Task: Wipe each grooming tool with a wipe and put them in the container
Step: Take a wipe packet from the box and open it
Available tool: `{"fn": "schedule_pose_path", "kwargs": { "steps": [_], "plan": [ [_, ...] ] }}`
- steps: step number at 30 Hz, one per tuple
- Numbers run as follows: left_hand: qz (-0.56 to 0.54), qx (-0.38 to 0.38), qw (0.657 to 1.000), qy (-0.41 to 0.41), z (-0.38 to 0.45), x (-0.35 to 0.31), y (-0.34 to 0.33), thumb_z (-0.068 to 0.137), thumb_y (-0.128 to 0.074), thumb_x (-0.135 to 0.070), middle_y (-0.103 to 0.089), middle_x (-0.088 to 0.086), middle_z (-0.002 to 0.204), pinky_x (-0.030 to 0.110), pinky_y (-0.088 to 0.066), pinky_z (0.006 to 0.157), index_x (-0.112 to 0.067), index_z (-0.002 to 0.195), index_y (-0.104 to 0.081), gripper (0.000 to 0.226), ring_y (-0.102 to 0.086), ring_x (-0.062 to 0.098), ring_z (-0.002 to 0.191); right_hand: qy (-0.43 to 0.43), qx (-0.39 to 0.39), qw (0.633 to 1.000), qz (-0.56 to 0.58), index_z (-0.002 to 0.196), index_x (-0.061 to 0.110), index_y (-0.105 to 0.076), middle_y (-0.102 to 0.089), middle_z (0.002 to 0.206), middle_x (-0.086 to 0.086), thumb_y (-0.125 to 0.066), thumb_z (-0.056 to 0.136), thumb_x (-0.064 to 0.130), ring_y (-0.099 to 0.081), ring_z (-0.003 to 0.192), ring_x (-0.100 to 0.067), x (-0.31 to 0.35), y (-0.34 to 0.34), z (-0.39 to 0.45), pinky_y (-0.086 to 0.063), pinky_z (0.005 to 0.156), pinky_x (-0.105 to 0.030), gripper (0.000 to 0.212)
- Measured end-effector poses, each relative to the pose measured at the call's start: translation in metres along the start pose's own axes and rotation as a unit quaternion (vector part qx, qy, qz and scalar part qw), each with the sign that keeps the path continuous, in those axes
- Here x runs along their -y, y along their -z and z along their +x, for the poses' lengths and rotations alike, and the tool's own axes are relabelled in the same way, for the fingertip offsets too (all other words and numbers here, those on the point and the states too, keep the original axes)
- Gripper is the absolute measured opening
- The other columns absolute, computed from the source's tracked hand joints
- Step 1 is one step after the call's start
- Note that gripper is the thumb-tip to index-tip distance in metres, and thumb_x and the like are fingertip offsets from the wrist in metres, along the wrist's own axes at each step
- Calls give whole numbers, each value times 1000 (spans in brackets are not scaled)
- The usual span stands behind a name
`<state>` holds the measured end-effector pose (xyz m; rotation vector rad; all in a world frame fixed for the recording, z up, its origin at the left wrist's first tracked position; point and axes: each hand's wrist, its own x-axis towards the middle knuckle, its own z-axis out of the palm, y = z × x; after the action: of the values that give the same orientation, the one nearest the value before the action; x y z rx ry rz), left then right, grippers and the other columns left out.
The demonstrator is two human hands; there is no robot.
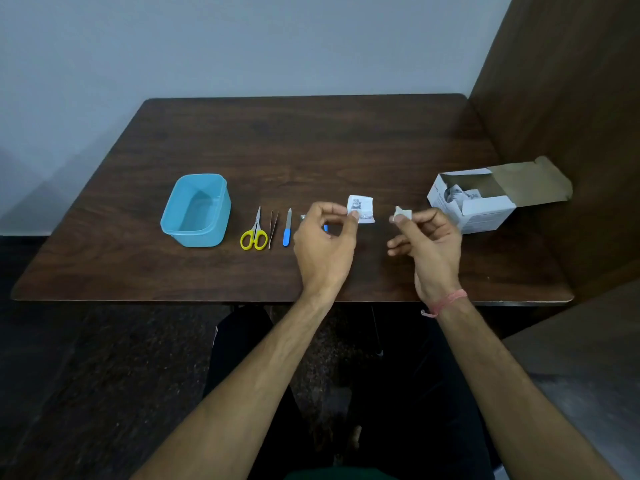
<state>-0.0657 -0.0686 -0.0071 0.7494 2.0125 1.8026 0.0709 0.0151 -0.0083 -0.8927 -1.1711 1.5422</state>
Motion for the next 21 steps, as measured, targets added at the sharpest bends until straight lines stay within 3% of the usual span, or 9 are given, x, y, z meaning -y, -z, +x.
{"fn": "schedule_pose_path", "kwargs": {
  "steps": [4,8,15,21],
  "plan": [
    [129,14,991,-44,23,-8,-26,94,-82,-37,-77,-18,87,35,-58,81,-32,93,-69,14,-72,4,71,42,-31,995,-82,90,10,-64,-77,91,-22,-86,94,4,-68,51,-21,4,6,15,-59,50,-32,23],
    [223,31,973,-48,39,-7,-48,95,-82,-37,-74,-17,86,38,-61,84,-32,95,-71,12,-75,10,86,36,-14,993,-110,93,9,-67,-81,89,-12,-85,94,4,-69,53,-21,0,11,16,-59,51,-31,19],
    [299,48,952,-47,55,-12,-59,93,-84,-35,-77,-13,87,40,-64,85,-32,92,-73,12,-77,17,93,22,4,992,-123,105,5,-76,-82,94,-13,-84,95,6,-70,58,-22,-2,14,21,-59,53,-29,13],
    [275,33,960,-52,53,-22,-41,88,-83,-46,-70,-16,77,35,-58,78,-32,90,-72,18,-74,14,84,30,8,992,-126,100,12,-77,-82,91,-9,-85,96,7,-68,57,-17,-2,14,18,-57,52,-26,10]
  ]
}}
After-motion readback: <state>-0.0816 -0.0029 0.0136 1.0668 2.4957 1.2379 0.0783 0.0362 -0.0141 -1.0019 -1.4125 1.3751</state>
